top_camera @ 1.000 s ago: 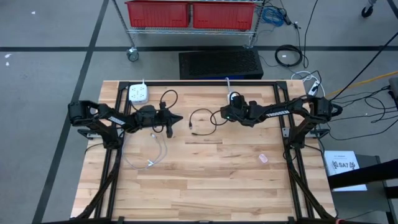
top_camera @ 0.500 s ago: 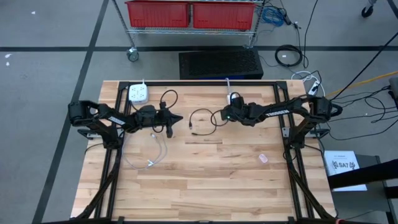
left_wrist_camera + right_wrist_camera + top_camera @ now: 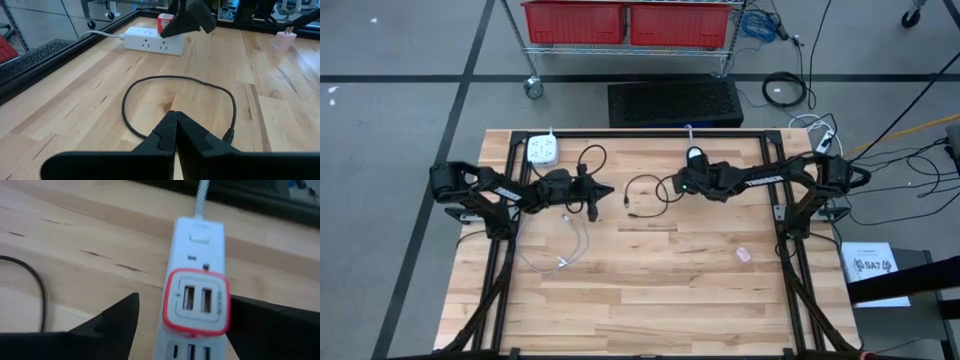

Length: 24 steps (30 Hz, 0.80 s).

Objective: Insert USB
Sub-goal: Insert the red charger adapter into the right outlet extension

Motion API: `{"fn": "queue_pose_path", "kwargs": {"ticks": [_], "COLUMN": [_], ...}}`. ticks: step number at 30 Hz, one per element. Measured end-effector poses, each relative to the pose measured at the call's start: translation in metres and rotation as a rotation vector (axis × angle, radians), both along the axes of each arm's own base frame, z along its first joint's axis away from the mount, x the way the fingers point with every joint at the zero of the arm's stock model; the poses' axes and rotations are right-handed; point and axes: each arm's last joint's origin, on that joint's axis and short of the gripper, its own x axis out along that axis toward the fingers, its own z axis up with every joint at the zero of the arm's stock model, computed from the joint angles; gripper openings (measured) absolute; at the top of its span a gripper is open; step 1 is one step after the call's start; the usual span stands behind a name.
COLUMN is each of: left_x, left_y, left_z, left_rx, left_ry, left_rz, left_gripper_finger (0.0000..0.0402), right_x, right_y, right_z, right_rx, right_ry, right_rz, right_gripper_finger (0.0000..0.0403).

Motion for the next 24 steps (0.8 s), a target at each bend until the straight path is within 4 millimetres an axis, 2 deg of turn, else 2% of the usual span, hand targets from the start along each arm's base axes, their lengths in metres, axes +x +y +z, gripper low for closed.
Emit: {"fn": "queue_pose_path", "kwargs": {"ticks": [9,13,16,18,20,24], "left_x": [0.000,0.000,0.000,0.000,0.000,0.000], "left_y": [0.000,0.000,0.000,0.000,0.000,0.000], "left_z": [0.000,0.000,0.000,0.000,0.000,0.000], "left_rx": [0.001,0.001,0.001,0.001,0.001,0.001], "left_ry": [-0.001,-0.001,-0.001,-0.001,-0.001,-0.001], "left_rz": [0.000,0.000,0.000,0.000,-0.001,-0.001], "left_gripper_finger": [0.0013,0.0013,0.0013,0.0013,0.0013,0.0013], "right_x": [0.017,0.025,0.026,0.023,0.019,0.016], "right_y": [-0.006,-0.008,-0.009,-0.010,-0.011,-0.008], "right_z": [0.031,0.056,0.076,0.082,0.081,0.066], "right_rx": [-0.043,-0.046,-0.058,-0.087,-0.071,0.014], "right_ry": [0.045,0.096,0.168,0.228,0.263,0.249], "right_rz": [0.050,0.077,0.083,0.063,0.060,0.094], "right_gripper_finger": [0.0272,0.0275,0.0264,0.0239,0.0196,0.0067]}}
